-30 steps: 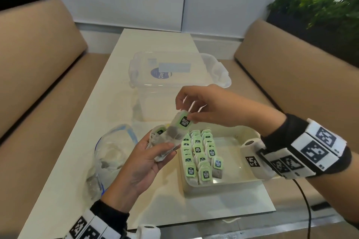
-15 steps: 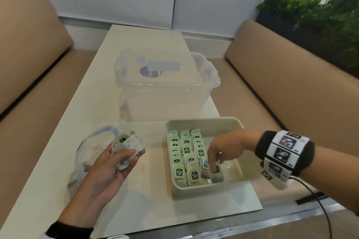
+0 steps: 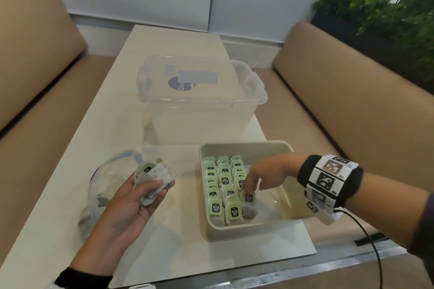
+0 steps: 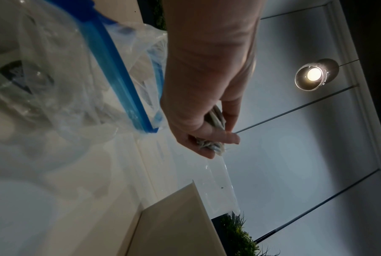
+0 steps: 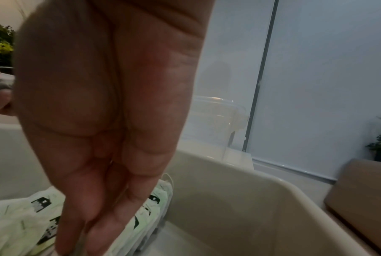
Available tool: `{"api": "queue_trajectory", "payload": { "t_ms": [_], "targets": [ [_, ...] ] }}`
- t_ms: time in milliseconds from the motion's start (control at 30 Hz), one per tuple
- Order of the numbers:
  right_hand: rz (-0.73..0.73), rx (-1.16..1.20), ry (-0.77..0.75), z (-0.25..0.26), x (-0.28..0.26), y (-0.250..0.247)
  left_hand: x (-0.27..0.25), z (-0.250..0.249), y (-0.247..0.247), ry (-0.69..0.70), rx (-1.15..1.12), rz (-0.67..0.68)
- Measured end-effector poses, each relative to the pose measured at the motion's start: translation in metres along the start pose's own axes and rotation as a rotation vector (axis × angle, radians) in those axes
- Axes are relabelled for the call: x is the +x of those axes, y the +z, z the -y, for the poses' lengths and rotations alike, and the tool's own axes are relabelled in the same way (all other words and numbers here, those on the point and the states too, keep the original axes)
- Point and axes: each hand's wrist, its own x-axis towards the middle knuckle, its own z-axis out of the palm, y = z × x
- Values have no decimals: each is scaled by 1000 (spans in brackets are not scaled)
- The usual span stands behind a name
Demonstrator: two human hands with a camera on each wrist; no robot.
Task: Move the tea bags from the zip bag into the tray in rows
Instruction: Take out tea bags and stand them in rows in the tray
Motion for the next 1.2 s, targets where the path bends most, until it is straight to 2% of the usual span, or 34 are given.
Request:
{"api": "queue_trajectory", "payload": {
  "t_ms": [133, 233, 400, 500, 633, 833, 967, 1033, 1100, 1133, 1200],
  "targets": [
    [-55, -8, 17, -1, -6, -2, 2, 1, 1, -10, 0, 5],
    [-105, -123, 76, -6, -8, -4, 3, 1, 1, -11, 3, 8],
    [289, -271, 214, 7, -6, 0, 4, 0, 1, -14, -4, 21],
    [398, -301, 233, 19, -9, -2, 3, 0, 2, -20, -13, 25],
    [417, -312, 256, 27, -12, -5, 2, -2, 1, -21, -8, 31],
    [356, -257, 280, 26, -13, -7, 4, -3, 0, -41, -38, 16],
    [343, -216, 257, 30, -16, -8, 2, -6, 6, -121, -117, 57],
    [300, -187, 273, 28, -19, -13, 1, -9, 9, -179, -186, 110],
    [187, -144, 274, 26, -25, -24, 1, -12, 11, -216, -251, 165],
    [70, -111, 230, 27, -28, -32, 2, -14, 13, -235, -280, 184],
    [-312, -12, 54, 33, -36, -48, 0, -17, 20, -268, -329, 208]
  ]
}}
